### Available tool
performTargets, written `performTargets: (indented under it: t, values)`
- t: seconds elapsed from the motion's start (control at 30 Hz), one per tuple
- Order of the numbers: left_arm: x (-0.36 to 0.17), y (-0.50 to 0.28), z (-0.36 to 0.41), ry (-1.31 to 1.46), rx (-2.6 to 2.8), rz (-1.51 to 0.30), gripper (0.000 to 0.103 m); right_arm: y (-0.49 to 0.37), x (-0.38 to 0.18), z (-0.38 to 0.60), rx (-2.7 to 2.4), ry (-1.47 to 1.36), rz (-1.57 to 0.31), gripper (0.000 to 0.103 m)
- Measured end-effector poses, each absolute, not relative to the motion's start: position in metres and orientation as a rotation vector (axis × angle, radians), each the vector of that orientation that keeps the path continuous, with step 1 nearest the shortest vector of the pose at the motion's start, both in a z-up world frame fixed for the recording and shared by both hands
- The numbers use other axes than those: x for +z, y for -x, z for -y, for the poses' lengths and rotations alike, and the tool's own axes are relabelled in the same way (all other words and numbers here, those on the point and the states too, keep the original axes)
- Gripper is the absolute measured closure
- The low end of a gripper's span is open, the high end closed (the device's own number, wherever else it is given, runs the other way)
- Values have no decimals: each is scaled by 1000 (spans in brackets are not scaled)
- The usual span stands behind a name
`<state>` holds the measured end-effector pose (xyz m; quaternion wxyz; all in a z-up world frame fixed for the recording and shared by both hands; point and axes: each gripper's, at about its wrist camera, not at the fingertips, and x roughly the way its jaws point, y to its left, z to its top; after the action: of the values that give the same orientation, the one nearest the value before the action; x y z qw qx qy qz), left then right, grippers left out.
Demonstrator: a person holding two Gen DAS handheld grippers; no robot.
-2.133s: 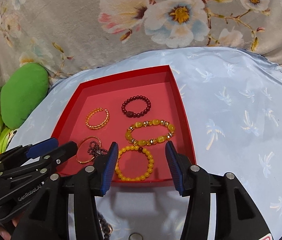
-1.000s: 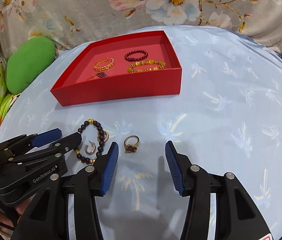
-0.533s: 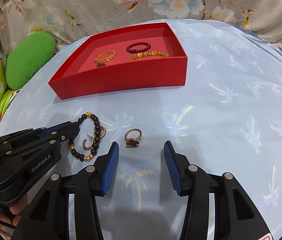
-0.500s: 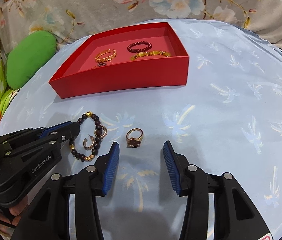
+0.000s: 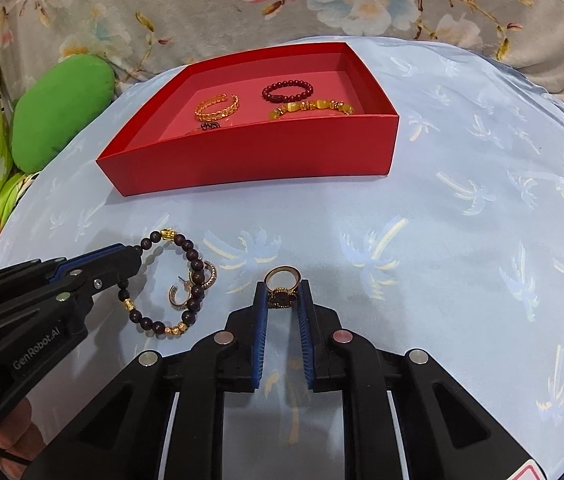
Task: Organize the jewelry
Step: 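Grasp the black-and-gold bead bracelet with the left tool while the right tool grasps the red-stone gold ring, then carry the bracelet and ring into the red tray and open both tools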
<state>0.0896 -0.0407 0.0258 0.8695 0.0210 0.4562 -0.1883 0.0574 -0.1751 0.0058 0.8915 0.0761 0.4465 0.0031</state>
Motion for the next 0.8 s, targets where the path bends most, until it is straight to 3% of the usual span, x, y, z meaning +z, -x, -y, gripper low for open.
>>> performTargets:
  t: [0.8]
  values:
    - [112, -106, 58, -58, -467, -798, 95, -82, 78, 187, 10, -145, -775, 89]
